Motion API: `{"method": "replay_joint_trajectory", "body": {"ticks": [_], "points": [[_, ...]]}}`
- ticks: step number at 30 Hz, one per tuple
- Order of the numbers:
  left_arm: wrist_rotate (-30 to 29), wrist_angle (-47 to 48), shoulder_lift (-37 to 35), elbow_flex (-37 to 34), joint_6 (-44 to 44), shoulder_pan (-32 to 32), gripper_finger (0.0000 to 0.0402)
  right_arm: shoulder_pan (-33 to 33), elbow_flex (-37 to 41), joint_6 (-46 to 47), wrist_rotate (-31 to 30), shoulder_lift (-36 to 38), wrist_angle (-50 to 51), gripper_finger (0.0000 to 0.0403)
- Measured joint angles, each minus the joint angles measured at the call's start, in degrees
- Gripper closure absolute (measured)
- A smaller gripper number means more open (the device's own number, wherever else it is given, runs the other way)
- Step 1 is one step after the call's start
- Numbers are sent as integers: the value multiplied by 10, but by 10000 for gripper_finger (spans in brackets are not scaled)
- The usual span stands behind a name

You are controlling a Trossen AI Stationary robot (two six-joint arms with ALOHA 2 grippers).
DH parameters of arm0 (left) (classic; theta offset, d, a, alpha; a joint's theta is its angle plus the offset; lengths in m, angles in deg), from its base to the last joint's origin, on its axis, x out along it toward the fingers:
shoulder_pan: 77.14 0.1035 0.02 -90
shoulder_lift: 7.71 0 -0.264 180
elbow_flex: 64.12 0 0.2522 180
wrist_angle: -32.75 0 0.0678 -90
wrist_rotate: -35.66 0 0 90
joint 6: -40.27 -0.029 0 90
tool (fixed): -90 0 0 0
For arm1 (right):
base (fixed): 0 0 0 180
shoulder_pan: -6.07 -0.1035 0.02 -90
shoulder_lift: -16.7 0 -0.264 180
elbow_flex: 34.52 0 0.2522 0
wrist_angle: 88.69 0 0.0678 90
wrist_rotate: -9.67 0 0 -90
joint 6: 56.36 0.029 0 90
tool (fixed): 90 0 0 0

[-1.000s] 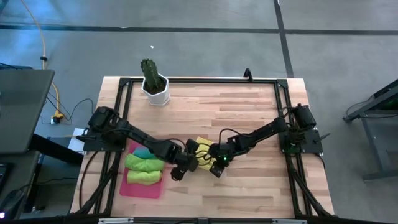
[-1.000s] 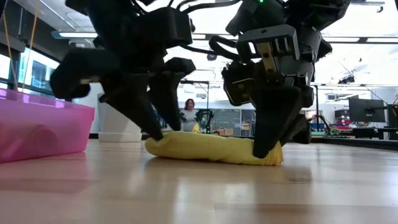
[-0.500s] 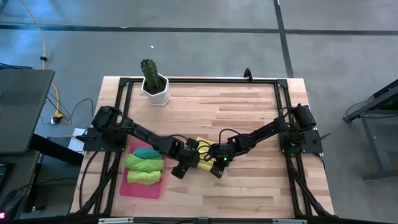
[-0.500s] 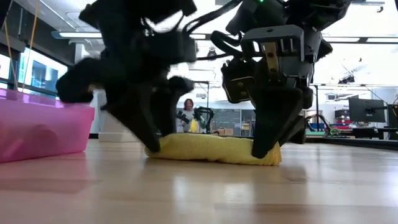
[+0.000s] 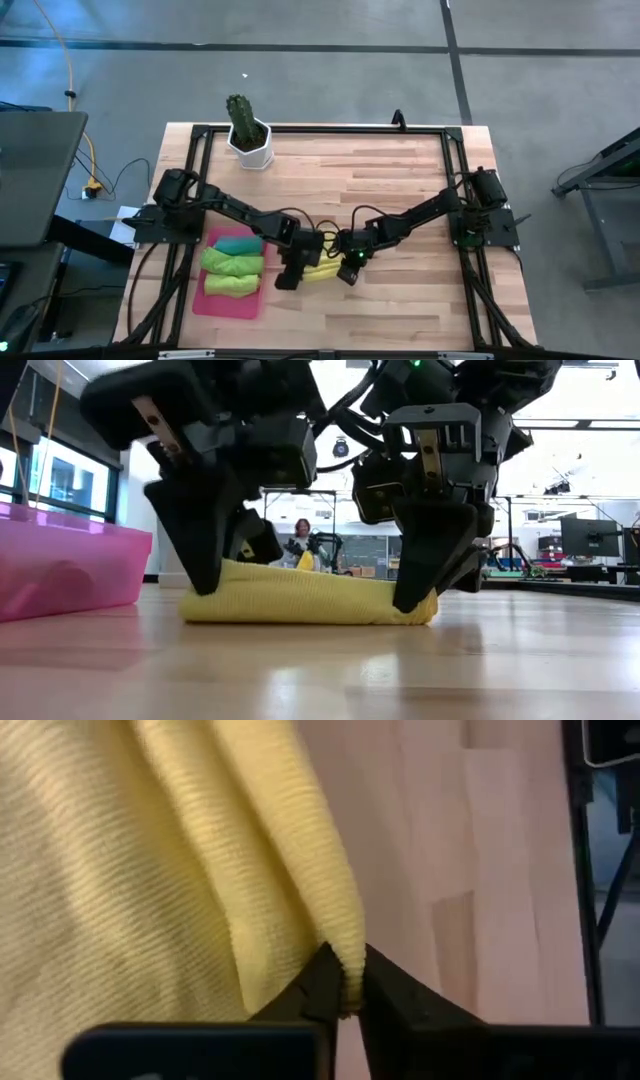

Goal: Roll microfiber towels into tight, uniform cylinder then place into a basket
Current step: Roll the yellow towel

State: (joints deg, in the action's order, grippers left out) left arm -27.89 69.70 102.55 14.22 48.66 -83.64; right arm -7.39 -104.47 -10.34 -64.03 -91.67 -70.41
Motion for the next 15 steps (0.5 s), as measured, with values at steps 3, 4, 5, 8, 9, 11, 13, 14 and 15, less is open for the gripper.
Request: {"method": "replay_joint_trajectory", "body": {"ticks": [3, 4, 5, 8, 9, 11, 13, 14, 15], "points": [[10, 0, 5, 0, 17, 8, 395, 2, 0, 2, 4, 0, -3, 402], [12, -1, 6, 0, 23, 11, 393, 4, 0, 3, 7, 0, -4, 402], [14, 1, 6, 0, 31, 13, 391, 7, 0, 5, 10, 0, -4, 402], [18, 5, 14, 0, 48, 18, 388, 8, 1, 2, 12, 0, -3, 402], [20, 6, 17, 0, 57, 20, 389, 8, 1, 0, 11, 0, -3, 402], [27, 7, 26, 1, 84, 23, 392, 8, 1, -12, 12, 0, -4, 402], [44, 3, 39, 1, 102, 27, 396, 8, 1, -29, 12, 0, -5, 396], [55, -1, 45, 1, 107, 29, 397, 8, 1, -37, 12, 0, -5, 391], [68, -5, 49, 1, 111, 30, 398, 8, 1, -44, 12, 0, -5, 387]]}}
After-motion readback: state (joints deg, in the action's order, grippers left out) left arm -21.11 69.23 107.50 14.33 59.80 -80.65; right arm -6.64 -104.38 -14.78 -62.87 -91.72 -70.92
